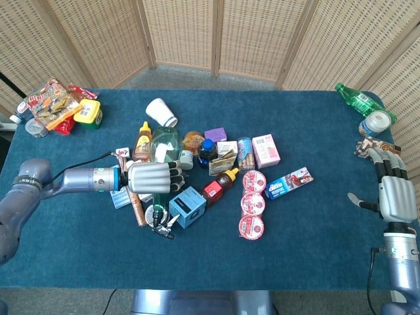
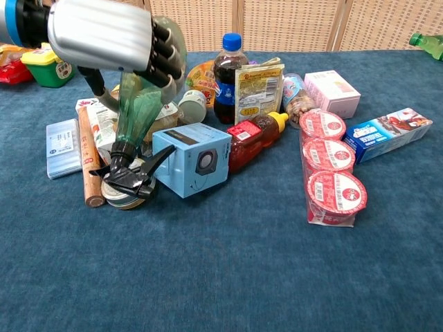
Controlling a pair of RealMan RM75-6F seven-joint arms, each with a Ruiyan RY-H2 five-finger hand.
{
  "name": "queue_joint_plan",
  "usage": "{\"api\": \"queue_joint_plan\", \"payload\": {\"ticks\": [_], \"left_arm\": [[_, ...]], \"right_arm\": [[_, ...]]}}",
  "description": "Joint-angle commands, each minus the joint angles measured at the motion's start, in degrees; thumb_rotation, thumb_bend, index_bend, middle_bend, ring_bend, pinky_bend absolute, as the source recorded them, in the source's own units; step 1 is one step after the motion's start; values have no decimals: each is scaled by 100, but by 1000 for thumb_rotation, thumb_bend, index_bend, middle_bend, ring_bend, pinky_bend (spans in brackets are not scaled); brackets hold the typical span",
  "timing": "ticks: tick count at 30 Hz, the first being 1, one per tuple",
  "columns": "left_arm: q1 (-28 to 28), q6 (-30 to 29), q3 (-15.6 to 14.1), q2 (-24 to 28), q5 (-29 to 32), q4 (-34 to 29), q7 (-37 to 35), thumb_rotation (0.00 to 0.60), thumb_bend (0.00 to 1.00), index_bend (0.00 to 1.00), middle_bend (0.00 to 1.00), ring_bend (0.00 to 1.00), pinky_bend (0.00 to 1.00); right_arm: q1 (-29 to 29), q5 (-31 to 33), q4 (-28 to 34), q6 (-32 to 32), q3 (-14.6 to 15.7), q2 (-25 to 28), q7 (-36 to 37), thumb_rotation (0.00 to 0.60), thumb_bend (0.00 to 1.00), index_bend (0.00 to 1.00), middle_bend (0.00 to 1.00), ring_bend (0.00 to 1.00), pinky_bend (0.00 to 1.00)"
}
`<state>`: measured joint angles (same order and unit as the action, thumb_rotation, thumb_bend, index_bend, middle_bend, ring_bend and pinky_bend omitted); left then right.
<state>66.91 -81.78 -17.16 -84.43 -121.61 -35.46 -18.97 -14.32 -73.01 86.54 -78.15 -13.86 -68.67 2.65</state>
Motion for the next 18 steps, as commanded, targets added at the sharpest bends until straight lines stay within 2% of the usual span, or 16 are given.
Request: {"api": "queue_joint_plan", "payload": {"ticks": [1,11,18], "left_arm": [[-8,-243,99,190,85,-193,37,600,105,573,404,375,570],[-112,-658,350,883,331,-924,225,600,104,572,405,375,579],[-158,-665,408,1095,303,-1324,402,600,103,571,403,374,578]], "right_arm": [[-4,2,0,9,3,-1,-11,600,50,84,0,0,0],[-11,-29,18,2,20,-10,-56,600,52,84,0,0,0],[-11,-54,37,-14,35,-17,-99,600,52,85,0,0,0]]}}
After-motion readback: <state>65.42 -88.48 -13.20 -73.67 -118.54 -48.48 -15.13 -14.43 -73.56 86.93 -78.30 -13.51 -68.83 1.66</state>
